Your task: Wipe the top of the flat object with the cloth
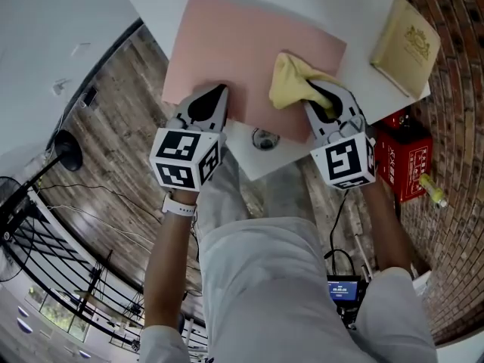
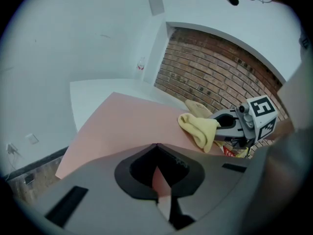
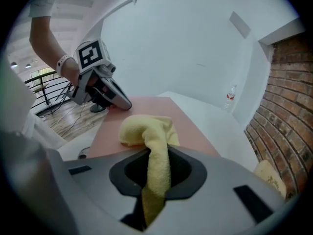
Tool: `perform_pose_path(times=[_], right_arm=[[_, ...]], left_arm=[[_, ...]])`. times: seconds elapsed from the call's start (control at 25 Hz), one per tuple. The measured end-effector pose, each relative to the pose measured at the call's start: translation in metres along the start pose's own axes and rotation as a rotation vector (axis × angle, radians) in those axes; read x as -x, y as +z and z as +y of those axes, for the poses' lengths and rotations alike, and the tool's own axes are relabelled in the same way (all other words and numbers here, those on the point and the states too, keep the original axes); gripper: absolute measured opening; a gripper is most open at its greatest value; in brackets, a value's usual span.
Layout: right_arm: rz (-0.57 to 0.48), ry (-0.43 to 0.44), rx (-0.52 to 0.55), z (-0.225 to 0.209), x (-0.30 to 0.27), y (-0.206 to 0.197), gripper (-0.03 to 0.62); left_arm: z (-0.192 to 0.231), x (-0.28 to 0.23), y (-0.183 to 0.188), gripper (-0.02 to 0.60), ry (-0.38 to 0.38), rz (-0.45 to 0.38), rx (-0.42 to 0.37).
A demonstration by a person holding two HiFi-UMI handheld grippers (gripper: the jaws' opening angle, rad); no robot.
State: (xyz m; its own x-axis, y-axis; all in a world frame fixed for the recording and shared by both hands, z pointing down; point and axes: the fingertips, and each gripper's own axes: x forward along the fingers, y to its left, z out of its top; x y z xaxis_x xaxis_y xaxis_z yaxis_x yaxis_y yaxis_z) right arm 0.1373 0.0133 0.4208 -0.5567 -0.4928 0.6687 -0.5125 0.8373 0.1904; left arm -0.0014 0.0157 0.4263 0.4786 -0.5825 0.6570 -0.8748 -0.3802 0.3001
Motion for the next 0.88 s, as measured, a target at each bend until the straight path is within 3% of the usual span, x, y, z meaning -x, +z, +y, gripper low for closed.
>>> perform_pose_path(times=[0.44, 0.88], right_arm=[[0.039, 0.106, 0.044, 0.069, 0.018, -0.002, 0.046], [0.039, 0.292, 0.279, 0.11, 0.0, 0.023, 0.057]], left_arm=[[0.0, 0.0, -0.002, 0.018, 0.001, 0.015, 0.009], [0.0, -0.001, -0.001, 0.018, -0.004, 0.011, 0.023]])
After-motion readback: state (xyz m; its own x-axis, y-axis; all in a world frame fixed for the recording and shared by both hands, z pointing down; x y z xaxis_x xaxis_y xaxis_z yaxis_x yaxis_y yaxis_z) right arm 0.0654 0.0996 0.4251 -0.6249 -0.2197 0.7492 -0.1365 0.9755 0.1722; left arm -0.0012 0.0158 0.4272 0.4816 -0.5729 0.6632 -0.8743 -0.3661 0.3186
